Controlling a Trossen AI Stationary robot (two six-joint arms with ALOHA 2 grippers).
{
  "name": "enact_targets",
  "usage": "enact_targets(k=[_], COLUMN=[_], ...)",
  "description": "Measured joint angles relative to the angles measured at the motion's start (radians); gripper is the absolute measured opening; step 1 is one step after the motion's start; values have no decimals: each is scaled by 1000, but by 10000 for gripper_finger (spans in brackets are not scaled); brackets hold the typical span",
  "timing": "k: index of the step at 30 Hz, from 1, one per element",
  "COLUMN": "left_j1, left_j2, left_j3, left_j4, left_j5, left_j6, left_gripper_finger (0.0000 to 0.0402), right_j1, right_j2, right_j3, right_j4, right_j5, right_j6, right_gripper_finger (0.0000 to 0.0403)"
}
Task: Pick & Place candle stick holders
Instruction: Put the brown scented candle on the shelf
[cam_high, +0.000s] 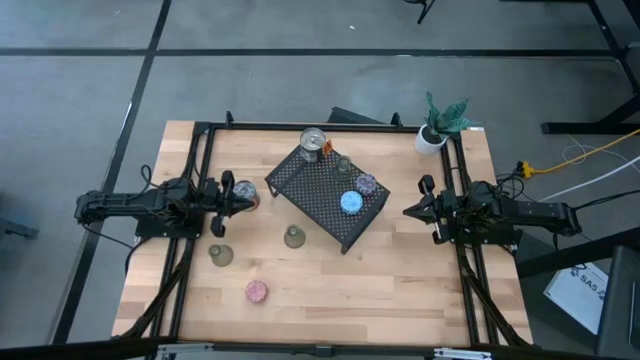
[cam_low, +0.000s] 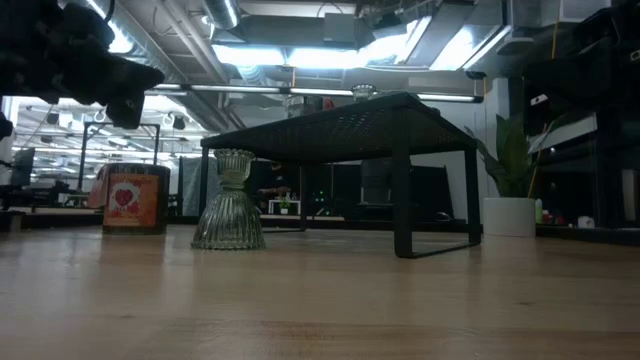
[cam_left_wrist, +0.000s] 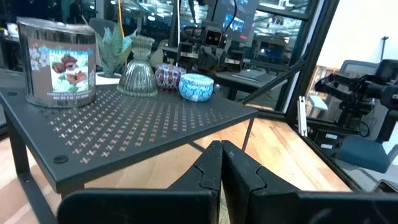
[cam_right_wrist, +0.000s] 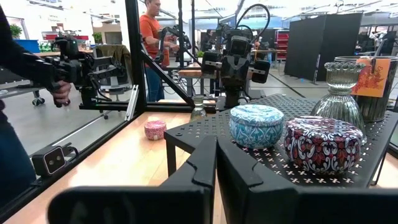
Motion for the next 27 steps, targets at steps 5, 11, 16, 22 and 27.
enact_targets(k=[5, 11, 16, 22, 27], left_j1=[0, 0, 0, 0, 0], left_j2=[0, 12, 58, 137, 207], left_j3=[44, 130, 244, 387, 485], left_j4=[1, -28, -146, -269, -317], left_j5=[14, 27, 23, 22, 22], left_j6=[-1, -25, -26, -25, -25], left_gripper_finger=[1, 1, 1, 1, 1], right_j1=[0, 0, 0, 0, 0], right_j2=[0, 0, 0, 0, 0], right_j3=[0, 0, 0, 0, 0], right_j4=[0, 0, 0, 0, 0], right_j5=[0, 0, 0, 0, 0], right_j6=[0, 0, 0, 0, 0], right_gripper_finger=[16, 16, 16, 16, 16])
